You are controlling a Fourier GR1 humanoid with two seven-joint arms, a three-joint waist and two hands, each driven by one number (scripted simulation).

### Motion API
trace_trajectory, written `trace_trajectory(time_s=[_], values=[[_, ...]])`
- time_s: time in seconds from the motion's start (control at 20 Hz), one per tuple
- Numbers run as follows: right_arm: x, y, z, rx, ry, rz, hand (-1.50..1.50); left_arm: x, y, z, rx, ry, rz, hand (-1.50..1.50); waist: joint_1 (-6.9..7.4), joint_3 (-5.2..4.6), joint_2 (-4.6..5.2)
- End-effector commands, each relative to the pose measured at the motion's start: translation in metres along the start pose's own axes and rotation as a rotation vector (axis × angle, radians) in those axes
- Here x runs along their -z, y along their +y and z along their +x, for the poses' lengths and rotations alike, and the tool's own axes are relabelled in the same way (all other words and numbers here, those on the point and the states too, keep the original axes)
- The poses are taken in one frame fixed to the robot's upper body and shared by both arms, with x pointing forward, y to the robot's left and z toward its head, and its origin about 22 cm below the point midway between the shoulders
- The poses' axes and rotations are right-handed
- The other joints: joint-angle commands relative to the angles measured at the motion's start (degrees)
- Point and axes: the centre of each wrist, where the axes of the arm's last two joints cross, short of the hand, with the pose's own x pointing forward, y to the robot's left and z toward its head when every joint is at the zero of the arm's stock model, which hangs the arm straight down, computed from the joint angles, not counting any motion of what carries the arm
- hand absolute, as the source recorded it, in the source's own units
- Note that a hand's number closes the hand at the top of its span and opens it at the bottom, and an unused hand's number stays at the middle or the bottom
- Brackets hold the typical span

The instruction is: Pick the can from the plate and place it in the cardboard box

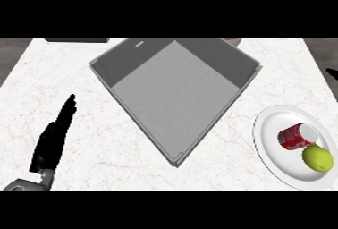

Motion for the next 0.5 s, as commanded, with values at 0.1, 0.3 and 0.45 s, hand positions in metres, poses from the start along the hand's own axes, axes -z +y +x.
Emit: trace_trajectory(time_s=[0.1, 0.3, 0.45], values=[[0.001, -0.007, 0.016, -0.145, 0.112, 0.279, -1.50, -0.006, 0.002, -0.002, 0.013, 0.015, 0.002, 0.00, -0.57, 0.02, -0.18], [0.023, 0.022, 0.038, -0.177, 0.123, 0.313, -1.50, -0.012, -0.001, -0.007, -0.001, 0.035, 0.015, 0.00, -1.29, 0.01, -0.36], [0.018, 0.049, 0.018, -0.194, 0.180, 0.314, -1.50, -0.006, 0.002, -0.004, -0.013, 0.012, 0.010, 0.00, -1.25, 0.04, -0.23]])
